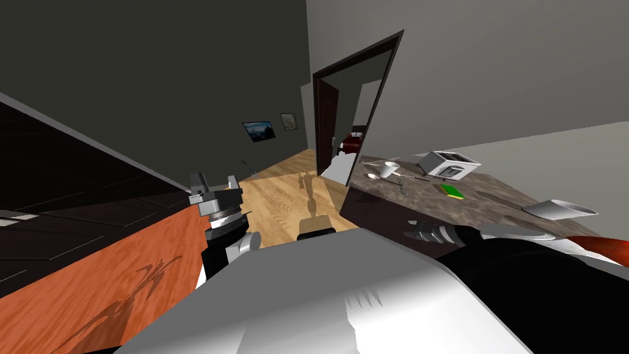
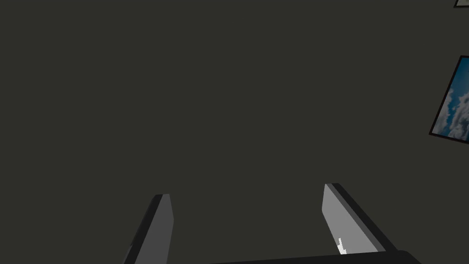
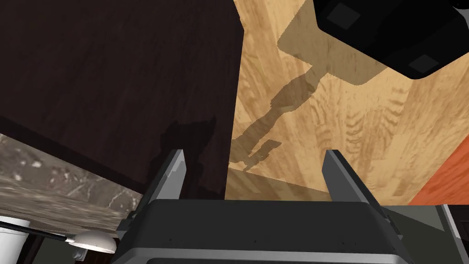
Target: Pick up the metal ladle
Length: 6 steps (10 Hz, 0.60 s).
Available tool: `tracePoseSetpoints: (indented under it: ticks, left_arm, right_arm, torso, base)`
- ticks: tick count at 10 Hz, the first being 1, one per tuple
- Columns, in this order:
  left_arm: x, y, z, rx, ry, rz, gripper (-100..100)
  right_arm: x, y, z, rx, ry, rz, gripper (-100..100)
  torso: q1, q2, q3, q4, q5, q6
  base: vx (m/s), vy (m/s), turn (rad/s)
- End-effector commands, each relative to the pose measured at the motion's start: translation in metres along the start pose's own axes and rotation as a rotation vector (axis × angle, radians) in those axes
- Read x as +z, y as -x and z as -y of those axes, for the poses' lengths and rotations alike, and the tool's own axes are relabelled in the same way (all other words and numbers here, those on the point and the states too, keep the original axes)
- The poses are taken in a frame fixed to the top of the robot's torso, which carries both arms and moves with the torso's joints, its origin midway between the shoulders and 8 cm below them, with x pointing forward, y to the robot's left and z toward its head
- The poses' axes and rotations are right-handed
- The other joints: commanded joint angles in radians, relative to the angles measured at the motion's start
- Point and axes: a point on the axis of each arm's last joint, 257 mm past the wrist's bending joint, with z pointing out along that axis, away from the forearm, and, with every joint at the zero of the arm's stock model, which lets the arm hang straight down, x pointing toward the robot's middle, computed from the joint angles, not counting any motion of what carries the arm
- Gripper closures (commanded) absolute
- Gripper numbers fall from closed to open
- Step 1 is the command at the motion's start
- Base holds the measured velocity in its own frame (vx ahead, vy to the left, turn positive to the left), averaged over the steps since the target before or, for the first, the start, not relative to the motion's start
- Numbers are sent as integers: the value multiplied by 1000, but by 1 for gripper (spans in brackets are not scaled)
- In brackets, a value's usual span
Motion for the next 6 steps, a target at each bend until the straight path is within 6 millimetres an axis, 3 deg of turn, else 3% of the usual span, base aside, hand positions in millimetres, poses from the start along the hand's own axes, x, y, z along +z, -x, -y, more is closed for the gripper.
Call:
tracePoseSetpoints:
  ticks: [1, 2, 4, 6]
  left_arm:
    - [0, 0, 0, 0, 0, 0, 0]
    - [0, 0, 0, 0, 0, 0, 0]
    - [0, 0, 0, 0, 0, 0, 0]
    - [0, 0, 0, 0, 0, 0, 0]
  right_arm:
    - [-18, -14, 22, -48, -39, -67, -100]
    - [-18, -14, 22, -48, -39, -67, -100]
    - [-45, -29, 57, -114, -97, -155, -100]
    - [-66, -35, 85, -169, -147, -219, -100]
  torso:
    - [0, 0, 0, 0, 0, 0]
    - [0, 0, 0, 0, 0, 0]
    - [-2, 1, 1, 0, 0, 0]
    - [-4, -7, -4, -1, -1, -1]
  base:
    - [117, 21, 95]
    - [98, 6, 50]
    - [154, -22, 116]
    - [280, -51, 125]
